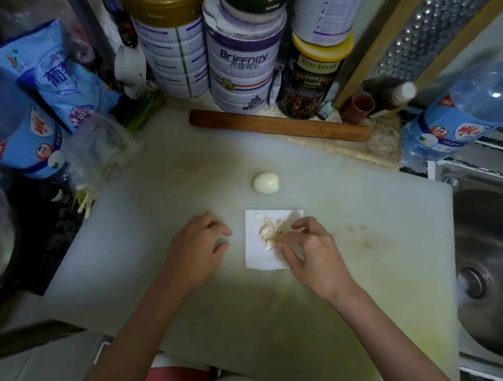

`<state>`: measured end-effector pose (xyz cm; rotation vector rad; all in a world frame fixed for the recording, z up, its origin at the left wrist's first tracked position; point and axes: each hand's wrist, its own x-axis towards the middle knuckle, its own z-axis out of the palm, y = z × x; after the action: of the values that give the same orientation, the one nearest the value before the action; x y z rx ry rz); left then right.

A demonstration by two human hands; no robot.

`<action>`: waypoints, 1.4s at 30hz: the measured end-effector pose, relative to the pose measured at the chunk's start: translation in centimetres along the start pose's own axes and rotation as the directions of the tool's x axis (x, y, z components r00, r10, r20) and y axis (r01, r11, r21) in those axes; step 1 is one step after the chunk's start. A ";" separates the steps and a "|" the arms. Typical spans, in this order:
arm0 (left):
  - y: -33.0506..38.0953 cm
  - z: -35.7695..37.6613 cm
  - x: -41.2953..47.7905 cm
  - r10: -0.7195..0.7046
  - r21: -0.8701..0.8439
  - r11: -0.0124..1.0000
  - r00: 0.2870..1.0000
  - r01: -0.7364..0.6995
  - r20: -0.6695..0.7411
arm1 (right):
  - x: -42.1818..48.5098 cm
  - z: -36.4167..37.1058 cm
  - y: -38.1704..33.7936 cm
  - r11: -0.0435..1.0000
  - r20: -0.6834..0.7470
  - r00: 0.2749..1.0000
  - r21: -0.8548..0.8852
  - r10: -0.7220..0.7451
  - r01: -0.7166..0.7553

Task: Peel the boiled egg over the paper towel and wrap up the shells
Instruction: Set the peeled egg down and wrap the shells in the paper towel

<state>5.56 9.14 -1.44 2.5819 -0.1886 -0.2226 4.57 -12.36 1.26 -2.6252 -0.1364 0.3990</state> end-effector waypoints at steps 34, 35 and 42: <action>4.7 1.6 1.0 0.191 0.042 0.981 0.982 -0.191 0.007 | -0.6 0.3 0.9 0.990 -0.016 0.997 0.125 0.071 -0.068; 4.6 1.5 1.2 0.176 0.034 0.984 0.984 -0.175 -0.027 | -0.4 0.1 1.1 0.990 -0.039 0.997 0.121 0.073 -0.068; 4.0 1.8 4.4 -0.057 0.093 0.994 0.995 0.064 -0.077 | 2.6 -0.1 2.2 0.997 -0.144 0.986 0.034 0.080 -0.076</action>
<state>9.15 4.08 -1.35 2.6884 -0.0958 -0.1432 7.17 -13.89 -0.37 -2.6270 0.0205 0.2325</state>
